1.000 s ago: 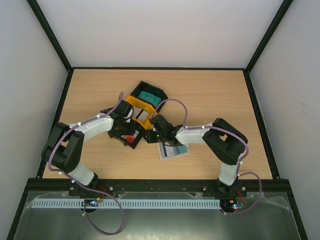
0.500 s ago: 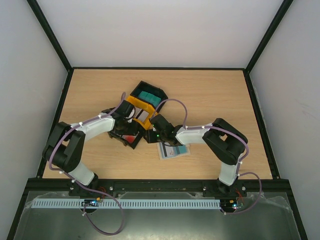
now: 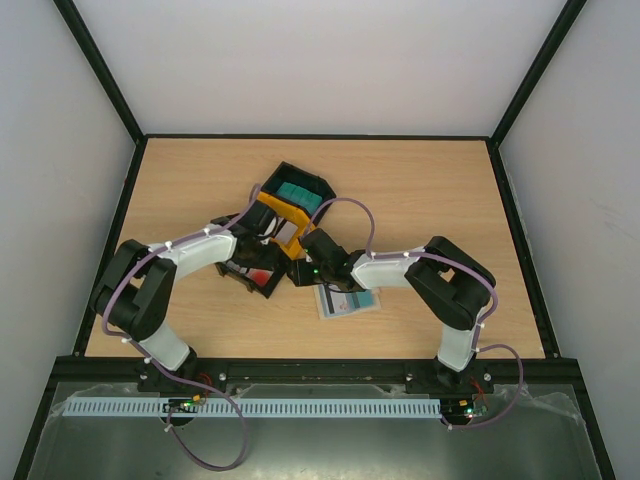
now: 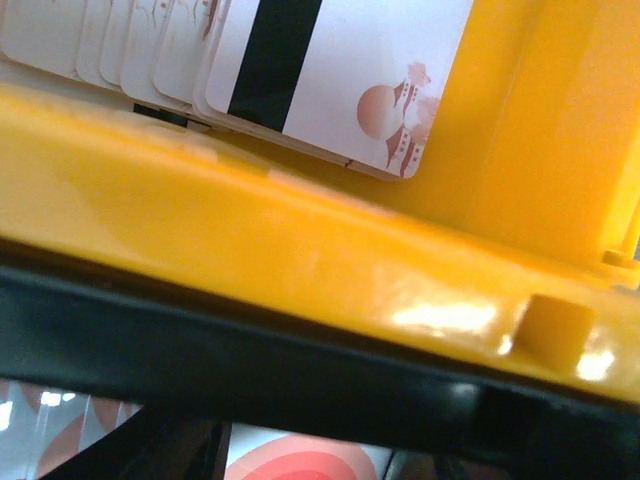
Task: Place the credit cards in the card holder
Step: Pick up the credit card from the storage box.
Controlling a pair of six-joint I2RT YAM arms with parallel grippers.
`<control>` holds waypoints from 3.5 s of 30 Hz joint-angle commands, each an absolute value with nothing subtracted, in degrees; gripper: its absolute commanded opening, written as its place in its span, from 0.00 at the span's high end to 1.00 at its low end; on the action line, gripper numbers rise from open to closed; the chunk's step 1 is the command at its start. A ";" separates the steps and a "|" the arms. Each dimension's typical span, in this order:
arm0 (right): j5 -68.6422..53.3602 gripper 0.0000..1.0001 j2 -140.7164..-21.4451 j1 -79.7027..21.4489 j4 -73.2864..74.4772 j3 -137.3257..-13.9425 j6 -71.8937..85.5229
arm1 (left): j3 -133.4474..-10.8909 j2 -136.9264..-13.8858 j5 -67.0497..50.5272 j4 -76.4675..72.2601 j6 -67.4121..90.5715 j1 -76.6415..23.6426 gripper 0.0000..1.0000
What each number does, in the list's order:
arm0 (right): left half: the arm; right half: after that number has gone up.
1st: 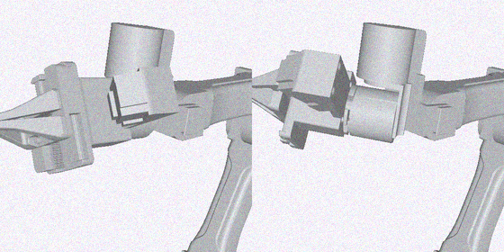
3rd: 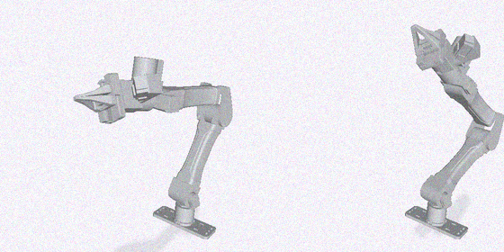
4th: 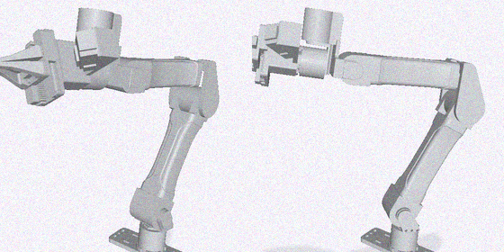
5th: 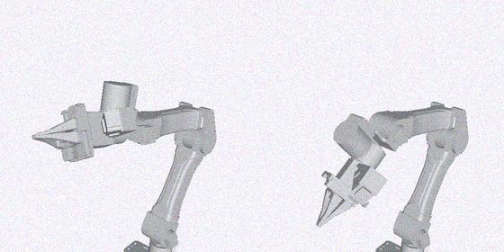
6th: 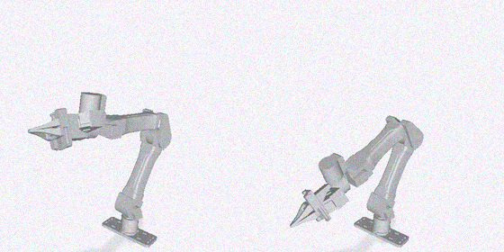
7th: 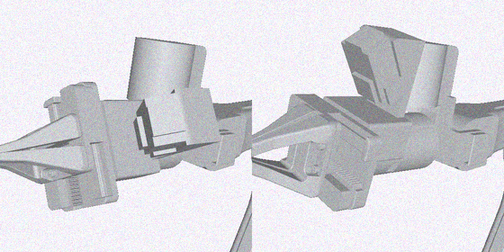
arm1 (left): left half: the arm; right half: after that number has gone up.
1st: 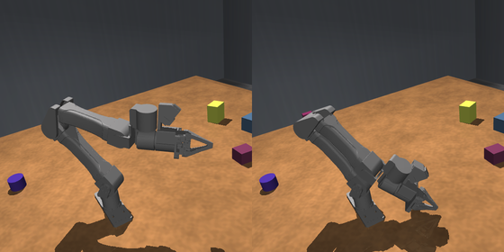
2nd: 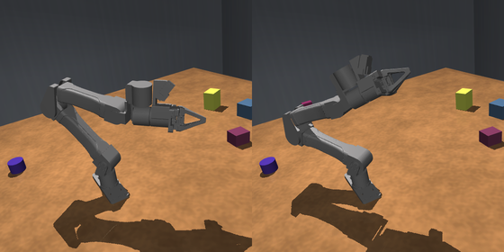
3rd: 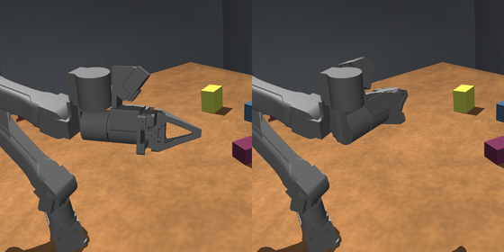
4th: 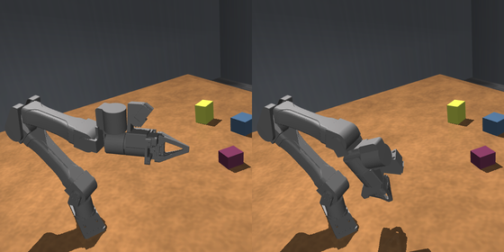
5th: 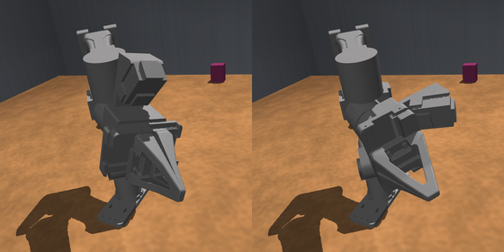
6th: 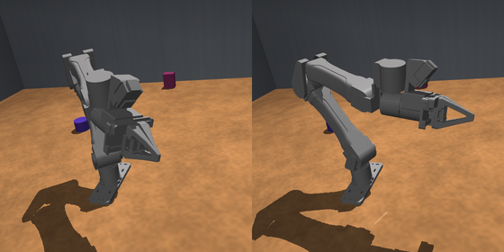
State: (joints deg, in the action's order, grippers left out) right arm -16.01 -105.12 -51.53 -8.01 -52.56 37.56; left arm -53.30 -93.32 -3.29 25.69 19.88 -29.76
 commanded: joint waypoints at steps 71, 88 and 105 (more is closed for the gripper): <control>-10.46 0.61 -104.60 -51.81 -7.07 -50.07 39.19 | -53.21 -90.89 -11.67 33.33 19.87 -34.30 0.64; -10.24 0.61 -105.24 -51.75 -6.78 -50.63 39.71 | -53.26 -87.18 -13.62 35.45 18.28 -34.64 0.76; -8.60 0.58 -102.53 -51.60 -7.05 -49.62 40.36 | -54.07 -83.01 -7.39 37.27 19.51 -34.23 0.97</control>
State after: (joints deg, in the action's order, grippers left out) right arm -11.44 -104.12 -51.72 -9.15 -50.89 39.59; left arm -53.58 -85.01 -7.33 35.33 18.55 -33.95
